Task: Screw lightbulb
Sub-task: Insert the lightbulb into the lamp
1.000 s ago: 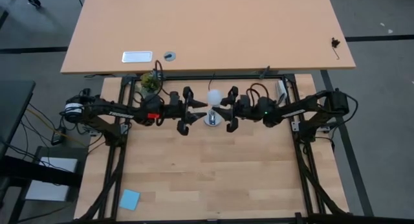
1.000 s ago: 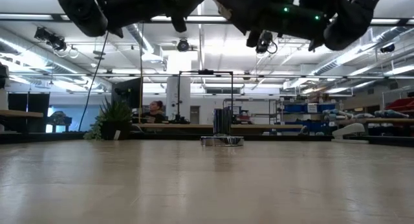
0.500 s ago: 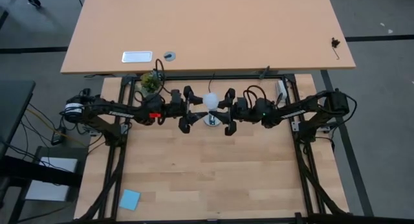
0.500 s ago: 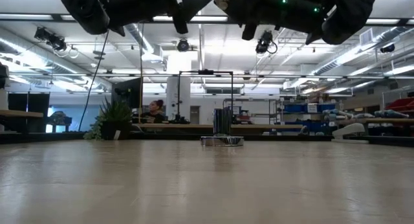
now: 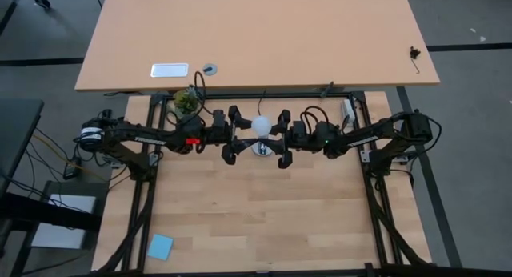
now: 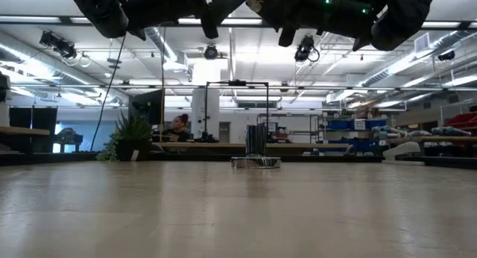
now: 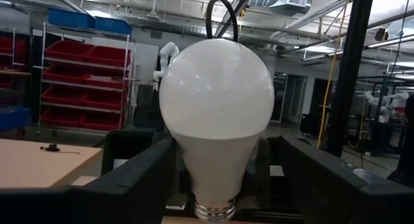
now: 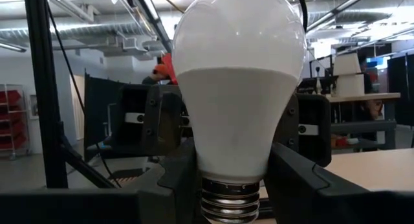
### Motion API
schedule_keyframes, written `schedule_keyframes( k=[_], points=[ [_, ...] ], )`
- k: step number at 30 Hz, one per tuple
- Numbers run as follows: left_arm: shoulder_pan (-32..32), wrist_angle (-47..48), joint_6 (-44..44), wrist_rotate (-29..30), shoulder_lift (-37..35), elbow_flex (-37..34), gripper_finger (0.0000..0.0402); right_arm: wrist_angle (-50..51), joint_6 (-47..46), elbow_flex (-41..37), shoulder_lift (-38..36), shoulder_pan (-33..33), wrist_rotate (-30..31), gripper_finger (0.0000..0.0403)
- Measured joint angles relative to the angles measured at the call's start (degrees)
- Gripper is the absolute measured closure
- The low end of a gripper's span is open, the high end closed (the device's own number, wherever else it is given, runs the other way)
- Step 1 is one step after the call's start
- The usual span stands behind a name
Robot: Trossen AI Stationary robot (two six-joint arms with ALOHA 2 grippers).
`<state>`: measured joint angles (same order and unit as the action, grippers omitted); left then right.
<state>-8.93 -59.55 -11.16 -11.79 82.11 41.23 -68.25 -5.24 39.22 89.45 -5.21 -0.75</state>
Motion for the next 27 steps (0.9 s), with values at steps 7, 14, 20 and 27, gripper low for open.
schedule_keyframes(
  k=[7,14,20,27],
  points=[
    [0.0,0.11,-0.02,-0.07,0.0,0.0,0.0124,0.07,0.29,-0.02,0.0,0.0,0.02,0.0242],
    [0.02,0.68,-1.1,-0.15,0.0,0.02,0.0124,0.18,0.5,-0.07,0.05,0.0,0.04,0.0241],
    [0.02,0.72,-1.11,-0.79,0.0,0.02,0.0124,0.16,0.94,-0.07,0.05,0.0,0.04,0.0241],
    [0.07,0.84,-1.13,-0.04,0.0,0.02,0.0124,0.31,1.87,-0.07,0.05,0.0,-0.2,0.0241]
  ],
)
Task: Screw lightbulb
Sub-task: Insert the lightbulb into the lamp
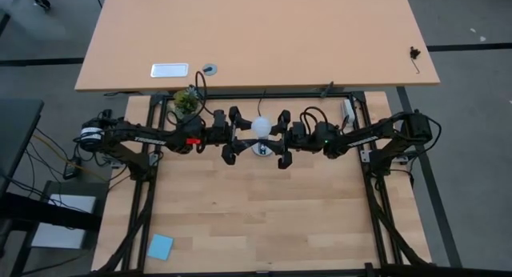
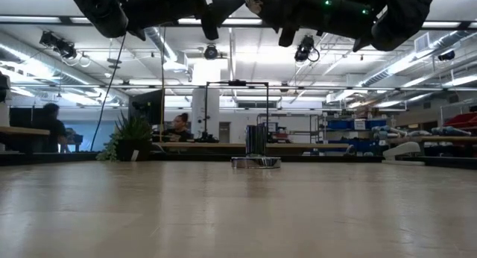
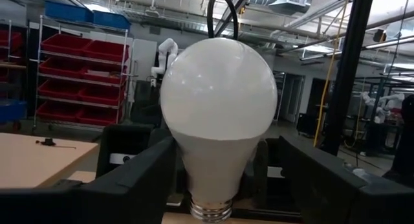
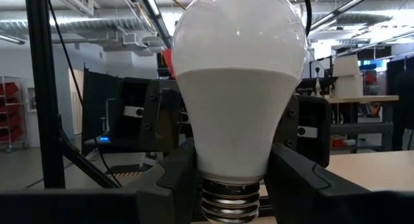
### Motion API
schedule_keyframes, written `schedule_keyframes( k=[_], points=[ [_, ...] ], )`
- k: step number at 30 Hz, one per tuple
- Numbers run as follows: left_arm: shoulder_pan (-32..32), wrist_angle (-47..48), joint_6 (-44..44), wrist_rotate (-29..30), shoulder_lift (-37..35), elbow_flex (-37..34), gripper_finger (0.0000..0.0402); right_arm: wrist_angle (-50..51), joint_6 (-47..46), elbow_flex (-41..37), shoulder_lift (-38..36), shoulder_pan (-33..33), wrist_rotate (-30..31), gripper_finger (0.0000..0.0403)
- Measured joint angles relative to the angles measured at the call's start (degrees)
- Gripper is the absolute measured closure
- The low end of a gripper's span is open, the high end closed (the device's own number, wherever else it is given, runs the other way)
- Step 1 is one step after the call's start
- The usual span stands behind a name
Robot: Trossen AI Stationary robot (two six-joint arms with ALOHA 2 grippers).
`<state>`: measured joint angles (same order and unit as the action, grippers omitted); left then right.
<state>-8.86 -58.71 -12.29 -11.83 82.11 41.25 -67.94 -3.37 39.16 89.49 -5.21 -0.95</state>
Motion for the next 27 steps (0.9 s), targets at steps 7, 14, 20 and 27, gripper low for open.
schedule_keyframes(
  k=[7,14,20,27],
  points=[
    [0.04,0.63,0.1,0.7,0.0,0.02,0.0124,0.11,0.43,-0.02,0.07,0.36,0.07,0.0241],
    [0.04,2.26,0.23,0.82,-0.02,0.04,0.0124,-0.42,0.53,0.46,0.07,1.13,0.07,0.0241],
    [0.04,1.53,0.23,0.71,-0.02,0.04,0.0124,2.69,0.6,2.06,0.07,1.39,-0.14,0.0241],
    [0.04,1.15,0.26,0.21,-0.04,0.04,0.0124,3.28,0.6,2.21,0.42,1.48,-0.3,0.0241]
  ],
)
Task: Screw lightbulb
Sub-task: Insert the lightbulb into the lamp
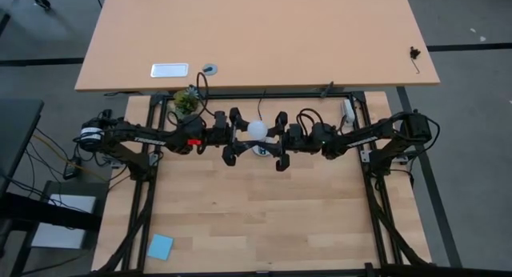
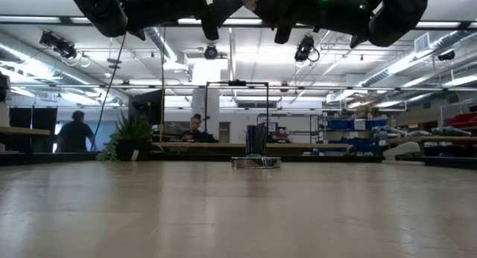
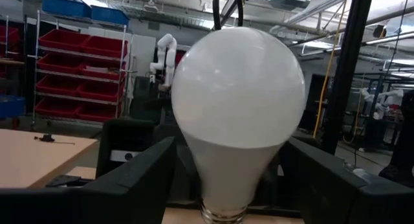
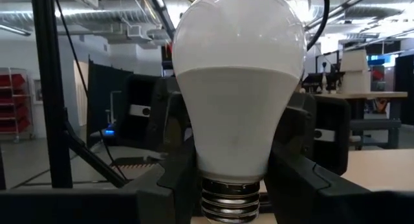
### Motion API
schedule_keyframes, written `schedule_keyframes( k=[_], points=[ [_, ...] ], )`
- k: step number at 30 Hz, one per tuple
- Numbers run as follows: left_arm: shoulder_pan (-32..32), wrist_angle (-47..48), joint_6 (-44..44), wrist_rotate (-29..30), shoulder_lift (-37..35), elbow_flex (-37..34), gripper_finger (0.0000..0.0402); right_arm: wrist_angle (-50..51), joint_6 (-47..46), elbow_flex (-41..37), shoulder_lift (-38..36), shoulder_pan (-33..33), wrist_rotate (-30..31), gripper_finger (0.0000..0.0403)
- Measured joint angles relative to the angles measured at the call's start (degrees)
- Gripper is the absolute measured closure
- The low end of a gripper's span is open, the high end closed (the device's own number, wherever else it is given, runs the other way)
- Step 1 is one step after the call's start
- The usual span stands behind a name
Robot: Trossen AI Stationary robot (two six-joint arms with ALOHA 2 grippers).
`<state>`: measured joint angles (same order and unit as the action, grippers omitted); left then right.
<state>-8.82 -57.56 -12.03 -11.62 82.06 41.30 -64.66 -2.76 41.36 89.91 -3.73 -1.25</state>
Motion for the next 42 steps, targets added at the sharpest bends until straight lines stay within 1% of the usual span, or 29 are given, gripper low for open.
schedule_keyframes(
  k=[5,12,16,20,28,31,35,38,42],
  points=[
    [-0.02,0.02,0.03,0.0,0.0,0.0,0.013,0.12,-0.02,0.01,0.0,0.02,-0.09,0.0241],
    [-0.04,0.05,1.31,0.0,0.0,0.0,0.0169,0.42,-0.12,0.02,0.0,0.01,-0.08,0.0241],
    [-0.09,0.08,1.31,0.01,0.0,0.0,0.0188,0.6,-0.42,0.1,0.0,0.09,2.56,0.0237],
    [-0.13,0.25,1.55,0.41,0.04,0.0,0.0192,1.9,-0.7,0.11,-0.02,0.09,3.88,0.0213],
    [-0.24,0.08,2.78,-0.32,0.04,0.0,0.0193,3.0,-2.62,0.11,-0.02,0.07,4.22,0.0163],
    [-0.72,-0.01,2.73,-1.8,0.02,0.0,0.0193,5.16,-2.35,0.11,-0.25,0.02,4.28,0.0152],
    [-1.63,0.24,2.28,-3.21,-0.47,0.0,0.0193,9.32,-2.04,0.11,-2.28,0.0,4.41,0.0141],
    [-1.98,0.9,2.39,-3.72,-1.53,0.0,0.0193,14.79,-1.76,0.09,-5.53,0.0,4.9,0.0136],
    [-2.05,2.63,3.95,-3.72,-3.19,0.0,0.0193,24.74,-1.55,0.09,-11.31,0.0,6.5,0.0135]
  ],
)
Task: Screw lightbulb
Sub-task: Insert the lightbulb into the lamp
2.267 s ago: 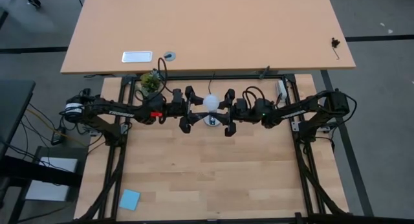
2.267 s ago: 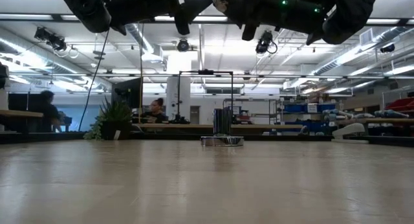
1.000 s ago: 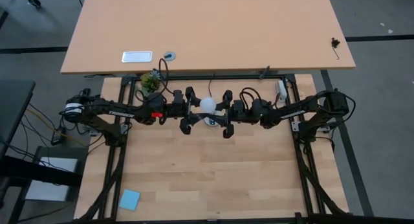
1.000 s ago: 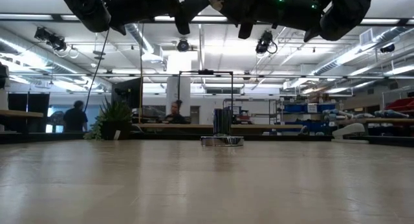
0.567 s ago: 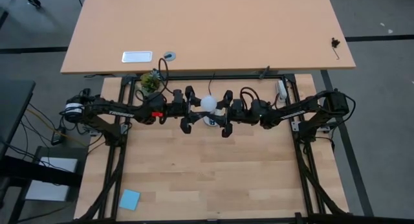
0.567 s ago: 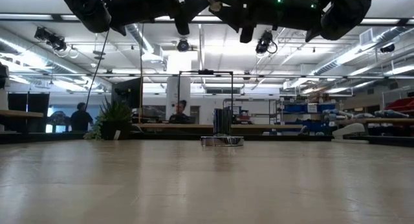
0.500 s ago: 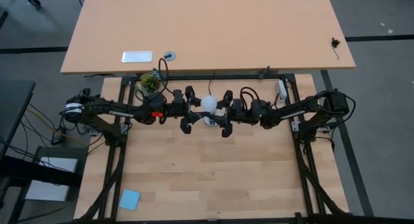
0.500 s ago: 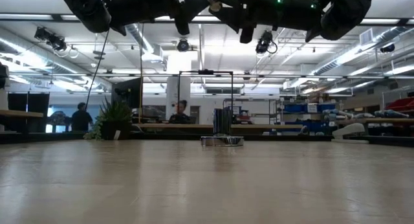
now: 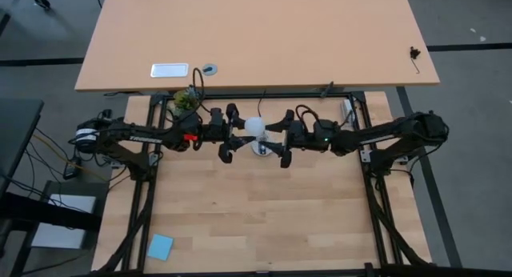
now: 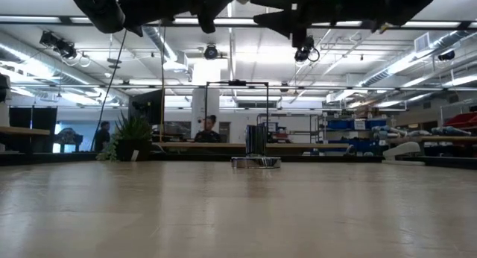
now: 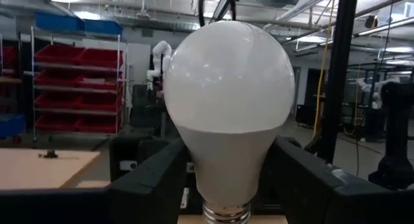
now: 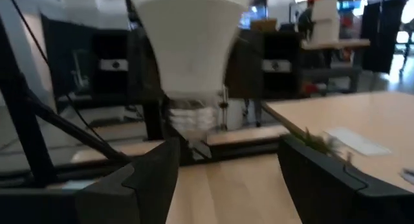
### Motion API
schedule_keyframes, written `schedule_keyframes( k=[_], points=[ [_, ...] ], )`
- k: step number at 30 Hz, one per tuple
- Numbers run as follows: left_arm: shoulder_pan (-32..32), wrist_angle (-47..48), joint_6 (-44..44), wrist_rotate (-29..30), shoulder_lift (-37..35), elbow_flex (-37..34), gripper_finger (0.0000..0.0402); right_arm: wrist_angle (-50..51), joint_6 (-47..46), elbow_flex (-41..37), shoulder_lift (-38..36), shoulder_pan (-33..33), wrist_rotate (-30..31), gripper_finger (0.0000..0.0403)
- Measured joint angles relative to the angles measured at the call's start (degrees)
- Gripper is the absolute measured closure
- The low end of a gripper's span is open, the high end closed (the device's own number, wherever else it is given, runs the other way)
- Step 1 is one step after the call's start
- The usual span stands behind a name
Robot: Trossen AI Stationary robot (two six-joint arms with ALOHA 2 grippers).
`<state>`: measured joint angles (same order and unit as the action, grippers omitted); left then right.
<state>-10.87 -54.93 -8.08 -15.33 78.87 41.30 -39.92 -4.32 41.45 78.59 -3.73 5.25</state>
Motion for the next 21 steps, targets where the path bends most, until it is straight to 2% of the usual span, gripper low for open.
schedule_keyframes(
  k=[4,10,15,21],
  points=[
    [0.0,3.89,1.82,0.49,-0.11,0.0,0.0193,11.5,-0.55,0.0,-6.6,-0.03,2.28,0.0135],
    [0.0,11.62,5.07,8.82,0.3,0.0,0.0193,29.49,-6.23,2.92,-12.99,-1.06,7.4,0.0135],
    [0.0,10.39,5.83,10.62,4.36,0.02,0.0193,34.03,-6.47,7.25,-11.59,-1.33,7.38,0.0135],
    [-0.11,3.66,7.34,13.13,12.14,0.02,0.0193,36.61,-7.73,10.81,-7.91,-1.85,7.33,0.0135]
  ],
)
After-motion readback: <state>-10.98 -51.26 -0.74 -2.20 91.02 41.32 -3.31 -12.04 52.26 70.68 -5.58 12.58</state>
